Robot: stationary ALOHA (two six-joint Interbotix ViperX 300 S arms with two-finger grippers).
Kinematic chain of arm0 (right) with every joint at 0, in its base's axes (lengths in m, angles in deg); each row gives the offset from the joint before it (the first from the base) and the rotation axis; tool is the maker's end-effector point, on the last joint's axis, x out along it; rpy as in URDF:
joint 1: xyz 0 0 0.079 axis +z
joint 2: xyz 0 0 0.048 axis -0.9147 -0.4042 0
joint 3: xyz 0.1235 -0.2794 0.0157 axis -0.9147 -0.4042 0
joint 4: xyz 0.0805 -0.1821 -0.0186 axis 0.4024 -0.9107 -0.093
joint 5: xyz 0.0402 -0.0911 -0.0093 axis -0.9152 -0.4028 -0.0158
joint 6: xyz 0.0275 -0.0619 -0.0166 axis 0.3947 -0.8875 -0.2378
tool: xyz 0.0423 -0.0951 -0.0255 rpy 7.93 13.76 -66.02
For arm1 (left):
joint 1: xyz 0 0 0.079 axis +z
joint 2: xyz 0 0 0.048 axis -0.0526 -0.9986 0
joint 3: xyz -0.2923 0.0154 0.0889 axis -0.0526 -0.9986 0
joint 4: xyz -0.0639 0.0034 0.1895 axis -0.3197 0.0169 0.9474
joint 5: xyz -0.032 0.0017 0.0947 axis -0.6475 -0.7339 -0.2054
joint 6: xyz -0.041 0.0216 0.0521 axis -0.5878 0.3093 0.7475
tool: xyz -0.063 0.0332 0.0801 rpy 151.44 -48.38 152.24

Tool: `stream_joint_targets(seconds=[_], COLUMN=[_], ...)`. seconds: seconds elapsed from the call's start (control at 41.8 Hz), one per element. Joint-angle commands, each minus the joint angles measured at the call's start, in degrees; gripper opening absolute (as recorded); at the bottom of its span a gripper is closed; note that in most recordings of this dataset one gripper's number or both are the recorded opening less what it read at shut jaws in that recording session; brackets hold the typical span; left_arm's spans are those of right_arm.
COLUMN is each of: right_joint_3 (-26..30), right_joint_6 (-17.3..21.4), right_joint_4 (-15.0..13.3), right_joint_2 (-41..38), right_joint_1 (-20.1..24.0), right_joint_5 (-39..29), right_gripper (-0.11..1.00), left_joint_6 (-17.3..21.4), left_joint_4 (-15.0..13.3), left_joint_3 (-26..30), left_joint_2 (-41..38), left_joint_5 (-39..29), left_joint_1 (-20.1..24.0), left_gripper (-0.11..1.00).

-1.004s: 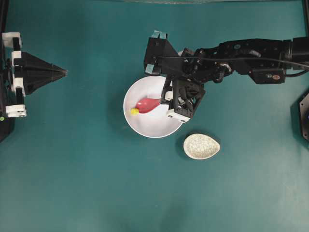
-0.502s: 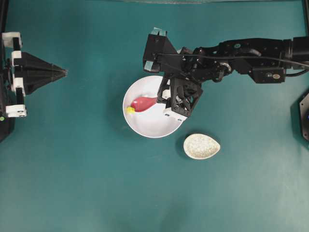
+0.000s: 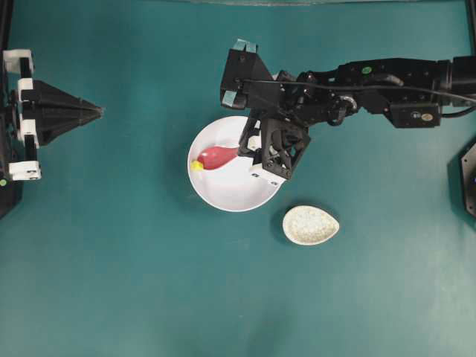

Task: Scoop the yellow hexagonal prism block from the bowl with a spoon using the right arm.
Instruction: 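Push the spoon under the yellow hexagonal block in the bowl, then raise the spoon carrying the yellow block above the bowl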

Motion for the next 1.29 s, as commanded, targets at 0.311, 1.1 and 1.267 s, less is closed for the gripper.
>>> stream_joint_targets(seconds=[0.311,1.1,1.267], right_joint_3=[0.26,-11.69,-14.41], right_joint_6=[0.09,0.09,0.26], right_joint_4=[0.70,3.16,3.69], right_joint_2=[2.90,11.16,13.71], right_joint_1=[0.09,0.70,1.67], right_joint_5=[1.93,18.54,23.47], right_gripper=[0.23,0.23,0.23], left_joint_6=[-0.09,-0.09,0.00], left_joint_4=[0.09,0.09,0.09], left_joint_3=[0.44,0.53,0.44], left_joint_2=[-0.44,-0.44,-0.44], left_joint_5=[0.62,0.62,0.53], left_joint_1=[0.18,0.18,0.18], left_gripper=[0.00,0.00,0.00])
